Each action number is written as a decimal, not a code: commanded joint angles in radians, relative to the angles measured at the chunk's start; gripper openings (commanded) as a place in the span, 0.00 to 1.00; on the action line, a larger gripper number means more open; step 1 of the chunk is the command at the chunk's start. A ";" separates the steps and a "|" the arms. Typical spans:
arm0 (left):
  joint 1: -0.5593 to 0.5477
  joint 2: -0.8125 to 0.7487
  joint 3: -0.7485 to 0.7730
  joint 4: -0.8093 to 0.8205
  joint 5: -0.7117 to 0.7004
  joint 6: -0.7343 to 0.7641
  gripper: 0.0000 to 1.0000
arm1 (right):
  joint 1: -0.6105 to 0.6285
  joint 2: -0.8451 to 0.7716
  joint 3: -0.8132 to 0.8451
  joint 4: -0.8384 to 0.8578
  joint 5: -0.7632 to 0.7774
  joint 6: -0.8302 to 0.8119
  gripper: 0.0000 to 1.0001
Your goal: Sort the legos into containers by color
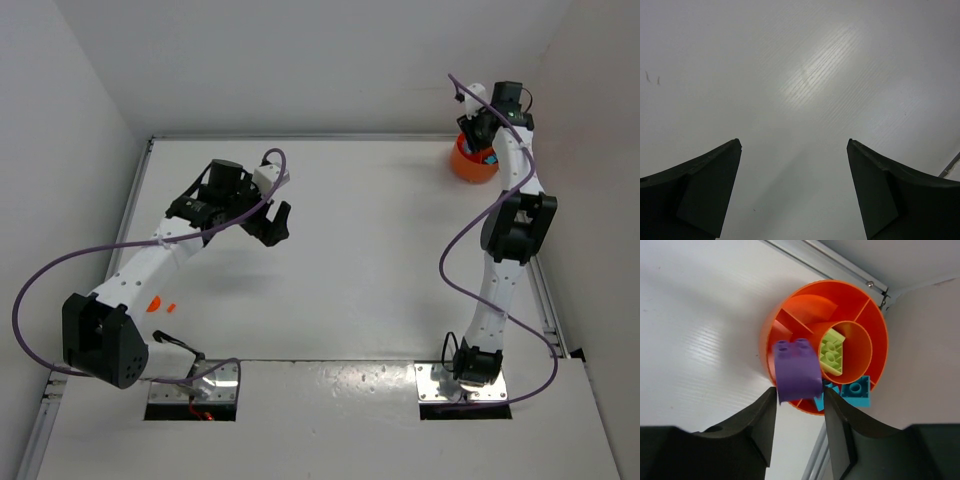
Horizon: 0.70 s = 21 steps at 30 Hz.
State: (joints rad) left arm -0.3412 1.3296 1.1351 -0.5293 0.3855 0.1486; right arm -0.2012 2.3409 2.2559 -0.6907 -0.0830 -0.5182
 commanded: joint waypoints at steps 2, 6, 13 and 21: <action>0.010 0.003 0.006 0.025 0.018 -0.004 0.93 | -0.006 0.003 0.047 0.072 0.032 -0.014 0.45; 0.010 0.003 0.006 0.025 0.009 -0.014 0.93 | -0.006 -0.006 0.036 0.082 0.042 -0.005 0.53; 0.050 -0.019 0.006 0.025 -0.010 -0.032 0.93 | -0.006 -0.078 -0.002 0.069 -0.027 0.015 0.54; 0.214 -0.090 0.040 -0.029 -0.174 -0.083 0.99 | 0.028 -0.328 -0.220 0.022 -0.234 0.130 0.54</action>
State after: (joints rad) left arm -0.1837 1.2865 1.1358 -0.5373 0.3111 0.0963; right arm -0.1959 2.1792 2.0895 -0.6788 -0.1753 -0.4557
